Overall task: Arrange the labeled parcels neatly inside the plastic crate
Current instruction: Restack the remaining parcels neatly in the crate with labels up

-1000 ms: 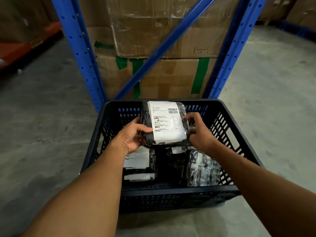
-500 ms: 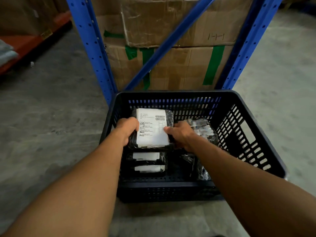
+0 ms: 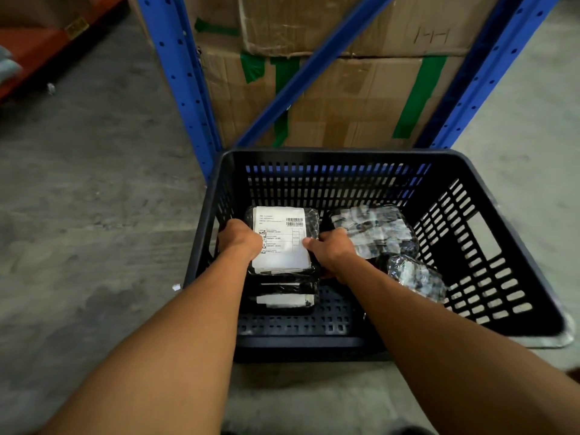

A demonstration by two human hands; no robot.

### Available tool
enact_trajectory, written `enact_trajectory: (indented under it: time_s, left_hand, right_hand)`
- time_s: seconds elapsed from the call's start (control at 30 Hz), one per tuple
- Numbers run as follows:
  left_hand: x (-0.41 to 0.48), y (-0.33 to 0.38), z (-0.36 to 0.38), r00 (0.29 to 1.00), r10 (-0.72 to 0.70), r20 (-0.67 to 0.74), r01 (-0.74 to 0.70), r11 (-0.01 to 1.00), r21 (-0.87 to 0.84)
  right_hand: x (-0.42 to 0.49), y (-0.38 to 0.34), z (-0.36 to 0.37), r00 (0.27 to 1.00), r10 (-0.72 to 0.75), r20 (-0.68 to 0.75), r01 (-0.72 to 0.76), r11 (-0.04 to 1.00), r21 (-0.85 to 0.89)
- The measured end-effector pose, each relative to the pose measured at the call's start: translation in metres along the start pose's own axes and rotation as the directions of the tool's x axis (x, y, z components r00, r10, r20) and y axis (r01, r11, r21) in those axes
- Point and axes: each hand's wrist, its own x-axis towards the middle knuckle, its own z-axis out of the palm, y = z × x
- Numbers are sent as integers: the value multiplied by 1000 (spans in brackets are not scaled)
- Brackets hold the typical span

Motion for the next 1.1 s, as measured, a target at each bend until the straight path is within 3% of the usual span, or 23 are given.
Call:
enact_trajectory:
  time_s: [0.2,0.3,0.37,0.43,0.5,0.6,0.7,0.83,1.0,1.1]
  left_hand:
    - [-21,17,2,983,112,-148,-102,992,78]
    - [-36,31,9,933,286,-218,-274,958,85]
    - [-46,40,16,865,447,-228,-436,894,97]
    - [-56,50,31,787,591,-176,-588,805,74]
    - [-67,58,55,755,656,-15,-655,754,40]
    - [-86,63,96,775,531,343,-571,820,22]
    - [-96,66,130,734,343,587,-450,892,41]
    - [-91,70,151,709,274,650,-414,907,70]
    - [-88,78,160,733,261,627,-408,908,99]
    - [-83,78,159,696,262,668,-396,917,53]
  right_hand:
    - [0,-5,-13,999,21,47,-17,995,-96]
    - [6,-8,-48,998,-24,-51,19,996,-85]
    - [10,-7,-84,983,-76,-169,34,970,-239]
    - [10,-1,-122,950,-100,-296,-15,932,-362]
    - [8,9,-152,929,-84,-361,-72,915,-397]
    - [5,29,-174,939,-24,-342,-130,898,-420]
    - [7,48,-178,961,44,-271,-140,928,-344]
    - [19,66,-164,977,126,-173,-157,971,-180]
    - [37,67,-152,984,145,-102,-157,980,-123]
    - [43,69,-155,983,184,-5,-184,980,-82]
